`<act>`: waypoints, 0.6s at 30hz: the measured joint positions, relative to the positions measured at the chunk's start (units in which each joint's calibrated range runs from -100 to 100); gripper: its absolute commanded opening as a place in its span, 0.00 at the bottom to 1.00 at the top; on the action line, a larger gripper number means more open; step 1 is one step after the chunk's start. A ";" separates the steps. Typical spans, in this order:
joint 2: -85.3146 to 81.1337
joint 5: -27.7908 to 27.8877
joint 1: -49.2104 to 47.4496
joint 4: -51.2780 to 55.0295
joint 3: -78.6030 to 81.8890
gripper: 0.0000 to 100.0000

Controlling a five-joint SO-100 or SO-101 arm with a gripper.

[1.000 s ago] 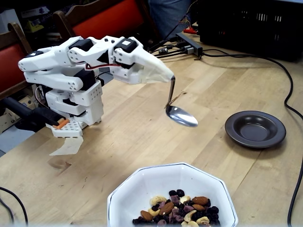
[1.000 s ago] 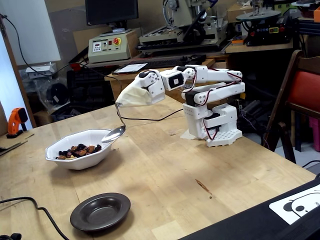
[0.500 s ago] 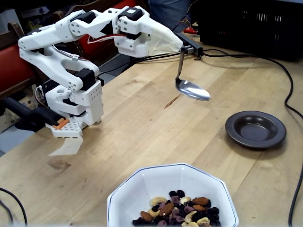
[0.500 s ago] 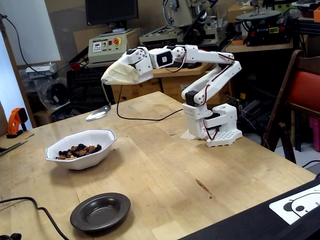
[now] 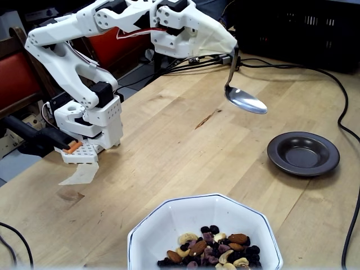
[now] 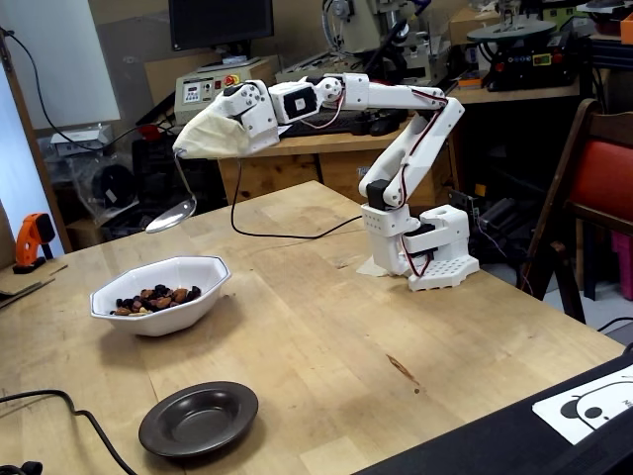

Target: Use spoon to transfer food from the white bowl to brown plate

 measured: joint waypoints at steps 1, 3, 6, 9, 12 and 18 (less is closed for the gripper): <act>0.00 0.00 0.00 0.00 -0.17 0.03; 0.09 0.00 0.00 0.00 -0.17 0.03; 0.69 0.00 0.00 -2.09 -0.17 0.03; 0.86 0.00 0.00 -5.86 -0.17 0.03; 0.86 0.00 0.00 -10.44 1.01 0.03; 0.86 -0.05 0.00 -20.15 12.29 0.03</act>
